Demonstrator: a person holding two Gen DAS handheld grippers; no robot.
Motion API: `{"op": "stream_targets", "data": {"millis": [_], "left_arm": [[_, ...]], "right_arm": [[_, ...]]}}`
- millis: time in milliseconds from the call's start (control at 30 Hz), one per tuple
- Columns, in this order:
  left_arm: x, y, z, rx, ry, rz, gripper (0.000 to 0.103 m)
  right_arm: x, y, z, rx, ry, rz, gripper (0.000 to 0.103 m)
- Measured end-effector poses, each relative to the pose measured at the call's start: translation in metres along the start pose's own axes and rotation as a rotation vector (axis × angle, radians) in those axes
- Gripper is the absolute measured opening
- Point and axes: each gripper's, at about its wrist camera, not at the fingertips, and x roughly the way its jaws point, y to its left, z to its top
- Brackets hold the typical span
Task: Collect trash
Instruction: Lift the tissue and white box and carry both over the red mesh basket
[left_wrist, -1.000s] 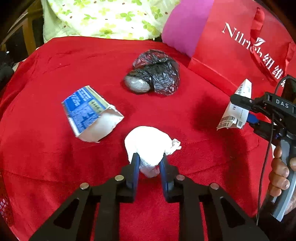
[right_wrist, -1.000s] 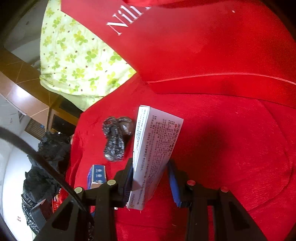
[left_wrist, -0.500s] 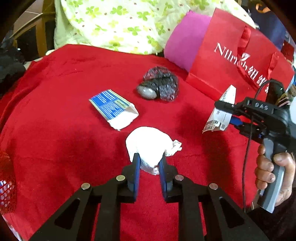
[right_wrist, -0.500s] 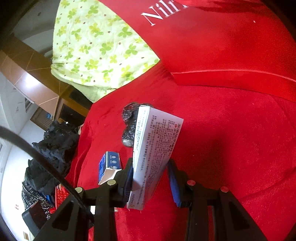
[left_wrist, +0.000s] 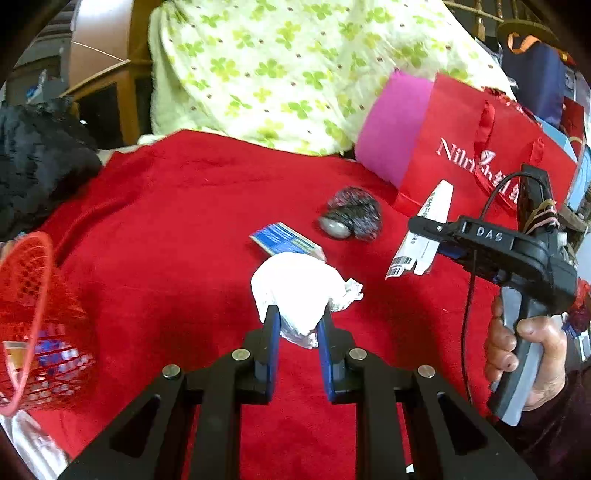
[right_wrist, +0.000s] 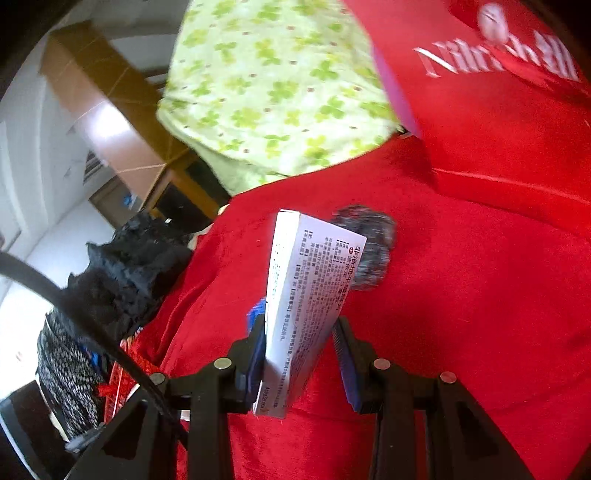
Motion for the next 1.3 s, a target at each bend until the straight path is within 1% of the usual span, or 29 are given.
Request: {"op": "stream_targets", "data": {"millis": [100, 233, 433, 633, 767, 1000, 1300], "left_arm": [[-0.019, 0.016, -0.002, -0.013, -0.030, 0.019, 0.021], [-0.040, 0.035, -0.003, -0.028, -0.071, 0.046, 0.021], [-0.059, 0.057, -0.006, -0.063, -0.100, 0.064, 0.021], [-0.075, 0.082, -0.012, -0.091, -0.125, 0.111, 0.021], [-0.086, 0.099, -0.014, -0.104, -0.144, 0.155, 0.021], [-0.107, 0.129, -0.020, -0.121, -0.189, 0.261, 0.021], [-0.128, 0.158, -0.024, -0.144, -0.227, 0.337, 0.021]], "right_arm": [[0.005, 0.024, -0.007, -0.048, -0.008, 0.015, 0.038], [0.010, 0.058, -0.018, -0.111, -0.021, 0.060, 0.038], [0.019, 0.103, -0.038, -0.202, -0.025, 0.104, 0.038], [0.028, 0.142, -0.059, -0.264, -0.011, 0.152, 0.038], [0.034, 0.164, -0.070, -0.283, -0.002, 0.186, 0.038], [0.042, 0.201, -0.085, -0.344, 0.008, 0.238, 0.038], [0.053, 0.228, -0.101, -0.389, 0.023, 0.262, 0.038]]}}
